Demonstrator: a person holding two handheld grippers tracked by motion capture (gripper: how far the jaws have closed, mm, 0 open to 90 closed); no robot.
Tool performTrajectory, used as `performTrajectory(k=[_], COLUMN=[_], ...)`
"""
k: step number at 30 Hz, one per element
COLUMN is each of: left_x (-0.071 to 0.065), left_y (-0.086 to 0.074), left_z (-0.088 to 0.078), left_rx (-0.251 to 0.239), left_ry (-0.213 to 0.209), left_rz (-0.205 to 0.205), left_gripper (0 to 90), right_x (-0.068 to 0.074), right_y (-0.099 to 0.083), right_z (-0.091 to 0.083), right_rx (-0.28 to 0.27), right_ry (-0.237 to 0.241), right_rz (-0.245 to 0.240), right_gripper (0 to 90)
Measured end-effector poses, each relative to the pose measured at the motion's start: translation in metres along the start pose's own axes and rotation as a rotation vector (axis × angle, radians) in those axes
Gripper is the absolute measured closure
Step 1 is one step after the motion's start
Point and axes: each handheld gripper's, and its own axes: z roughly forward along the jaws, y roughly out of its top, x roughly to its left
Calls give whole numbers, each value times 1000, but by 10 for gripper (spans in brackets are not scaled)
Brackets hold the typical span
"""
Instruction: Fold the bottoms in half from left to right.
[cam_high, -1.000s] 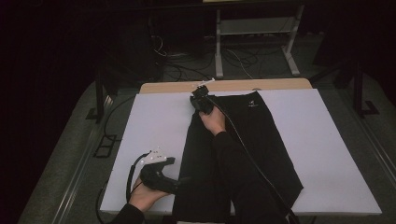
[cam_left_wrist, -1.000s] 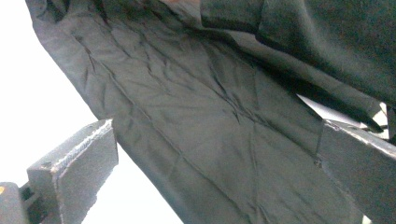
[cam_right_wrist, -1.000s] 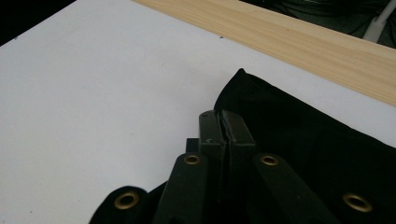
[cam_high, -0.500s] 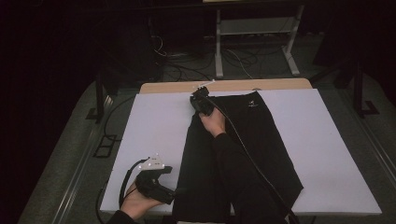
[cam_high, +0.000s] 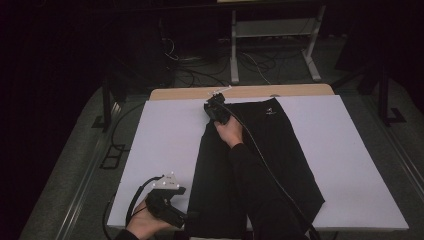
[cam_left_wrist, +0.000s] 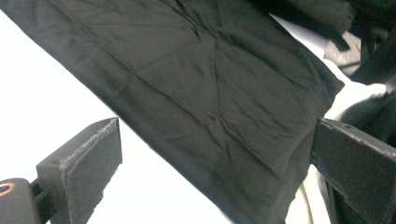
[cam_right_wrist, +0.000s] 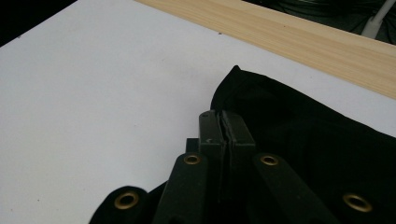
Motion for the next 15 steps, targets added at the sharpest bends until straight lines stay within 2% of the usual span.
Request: performTrajectory(k=[3,8,12,13,14,15], left_x=[-3,-2,0,1,1,2], left_y=[-1,-6,-7,-7,-7,-7], left_z=[1,2,3,3,3,5], left_rx=[28,59,60,61,61,85], left_ry=[-27,-41,-57,-90,-90,-108], left_rz=[13,11,9,-1,-1,-7], left_gripper=[45,64,115,144,151,165], right_x=[-2,-3,-4,-4,-4,-4], right_y=[1,3,3,2,2,2], right_z=[-3,-7,-7,-7,-7,-6], right_rx=[-3,-10,-12,-10,-10,-9], right_ry=[-6,-10,-9,-8,-8,1], right_rz=[-1,2,1,0,0,-1], right_gripper=[862,862,862,862,862,862])
